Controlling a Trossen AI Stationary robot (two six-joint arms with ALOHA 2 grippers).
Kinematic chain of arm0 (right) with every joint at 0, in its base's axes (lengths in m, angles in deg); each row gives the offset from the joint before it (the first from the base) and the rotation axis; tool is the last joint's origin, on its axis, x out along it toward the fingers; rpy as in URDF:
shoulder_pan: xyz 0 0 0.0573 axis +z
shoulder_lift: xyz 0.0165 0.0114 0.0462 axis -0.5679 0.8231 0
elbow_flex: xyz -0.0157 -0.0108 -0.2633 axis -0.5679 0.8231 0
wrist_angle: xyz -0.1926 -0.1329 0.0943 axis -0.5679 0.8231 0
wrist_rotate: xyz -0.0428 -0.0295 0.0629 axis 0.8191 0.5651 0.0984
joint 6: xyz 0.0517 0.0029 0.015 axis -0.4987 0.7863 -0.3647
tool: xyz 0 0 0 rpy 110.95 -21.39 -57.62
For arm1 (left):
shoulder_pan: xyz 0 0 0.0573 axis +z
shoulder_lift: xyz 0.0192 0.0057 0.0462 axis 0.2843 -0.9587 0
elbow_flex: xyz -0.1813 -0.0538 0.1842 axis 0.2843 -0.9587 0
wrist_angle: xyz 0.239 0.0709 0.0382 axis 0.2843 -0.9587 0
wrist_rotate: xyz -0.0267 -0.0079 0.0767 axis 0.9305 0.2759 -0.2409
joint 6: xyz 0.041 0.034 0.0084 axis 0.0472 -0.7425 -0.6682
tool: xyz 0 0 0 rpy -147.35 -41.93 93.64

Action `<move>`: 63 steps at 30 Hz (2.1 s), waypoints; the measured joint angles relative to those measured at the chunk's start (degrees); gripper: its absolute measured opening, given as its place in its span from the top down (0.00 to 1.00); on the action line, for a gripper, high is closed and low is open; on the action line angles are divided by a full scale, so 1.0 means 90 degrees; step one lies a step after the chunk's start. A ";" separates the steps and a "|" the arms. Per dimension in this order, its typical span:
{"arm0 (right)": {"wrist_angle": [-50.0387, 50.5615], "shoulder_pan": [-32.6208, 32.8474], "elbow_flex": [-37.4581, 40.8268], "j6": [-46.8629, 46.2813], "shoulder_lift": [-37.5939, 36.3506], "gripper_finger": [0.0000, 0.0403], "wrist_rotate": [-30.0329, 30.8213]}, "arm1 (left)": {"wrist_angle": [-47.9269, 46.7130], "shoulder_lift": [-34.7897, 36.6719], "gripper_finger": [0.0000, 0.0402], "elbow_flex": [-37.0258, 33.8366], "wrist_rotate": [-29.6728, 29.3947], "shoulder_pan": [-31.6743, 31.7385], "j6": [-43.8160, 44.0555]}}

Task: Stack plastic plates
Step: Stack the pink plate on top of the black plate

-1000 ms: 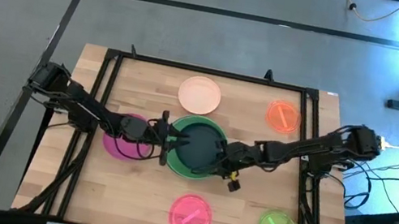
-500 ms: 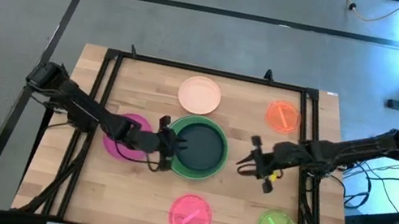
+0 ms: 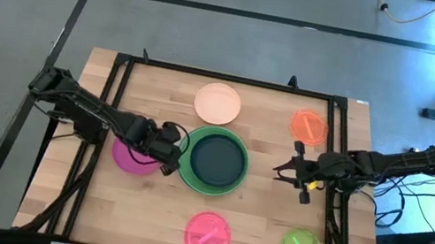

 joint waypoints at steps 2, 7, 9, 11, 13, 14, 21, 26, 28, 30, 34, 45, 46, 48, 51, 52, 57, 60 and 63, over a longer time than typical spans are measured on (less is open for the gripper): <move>0.0048 0.0000 0.0000 -0.0002 0.0006 0.71 0.0047 | 0.0041 -0.0006 0.77 -0.0095 0.0149 0.0023 0.0094; 0.0077 -0.0002 0.0000 0.0000 0.0128 0.71 0.0072 | 0.0150 -0.0183 0.77 -0.0191 0.0371 0.0018 0.0121; 0.0111 -0.0002 0.0000 0.0000 0.0180 0.71 0.0158 | 0.0350 -0.0247 0.77 -0.0232 0.0484 0.0018 0.0114; 0.0136 -0.0002 0.0000 -0.0002 0.0195 0.71 0.0265 | 0.0397 -0.0324 0.77 -0.0268 0.0548 0.0051 0.0214; 0.0266 -0.0002 0.0000 -0.0051 0.0202 0.71 0.0325 | 0.0410 -0.0402 0.77 -0.0311 0.0607 0.0102 0.0460; 0.0269 -0.0002 0.0000 -0.0090 0.0202 0.71 0.0326 | 0.0417 -0.0444 0.77 -0.0345 0.0641 0.0125 0.0558; 0.0343 -0.0003 0.0000 -0.0168 0.0197 0.71 0.0326 | 0.0643 -0.0832 0.77 -0.0532 0.0959 0.0142 0.0721; 0.0342 -0.0002 0.0000 -0.0166 0.0197 0.71 0.0410 | 0.0695 -0.1088 0.77 -0.0535 0.0938 0.0247 0.0726; 0.0343 -0.0004 0.0000 -0.0168 0.0197 0.71 0.0426 | 0.0695 -0.1202 0.77 -0.0535 0.0945 0.0294 0.0710; 0.0342 -0.0002 0.0000 -0.0168 0.0197 0.71 0.0426 | 0.0693 -0.1306 0.77 -0.0535 0.0973 0.0331 0.0680; 0.0346 -0.0003 0.0000 -0.0168 0.0197 0.71 0.0426 | 0.0691 -0.1489 0.77 -0.0535 0.0989 0.0386 0.0675; 0.0341 -0.0003 0.0000 -0.0168 0.0197 0.71 0.0423 | 0.0451 -0.1571 0.77 -0.0533 0.1137 0.0477 0.0555; 0.0343 -0.0002 0.0000 -0.0168 0.0197 0.71 0.0424 | 0.0388 -0.1571 0.77 -0.0535 0.1126 0.0471 0.0557; 0.0341 -0.0003 0.0000 -0.0167 0.0197 0.71 0.0423 | 0.0285 -0.1571 0.77 -0.0535 0.1059 0.0458 0.0622; 0.0340 -0.0005 0.0000 -0.0168 0.0197 0.71 0.0423 | 0.0179 -0.1571 0.77 -0.0535 0.1059 0.0460 0.0737; 0.0338 -0.0003 0.0000 -0.0168 0.0197 0.71 0.0423 | 0.0185 -0.1571 0.77 -0.0533 0.1086 0.0458 0.0757; 0.0336 -0.0003 0.0000 -0.0168 0.0200 0.71 0.0423 | 0.0060 -0.1571 0.77 -0.0327 0.1089 0.0397 0.0770; 0.0326 -0.0002 0.0000 -0.0168 0.0200 0.71 0.0423 | -0.0146 -0.1571 0.77 -0.0208 0.0960 0.0324 0.0782; 0.0314 -0.0002 0.0000 -0.0167 0.0200 0.71 0.0423 | -0.0273 -0.1571 0.77 -0.0203 0.0911 0.0253 0.0839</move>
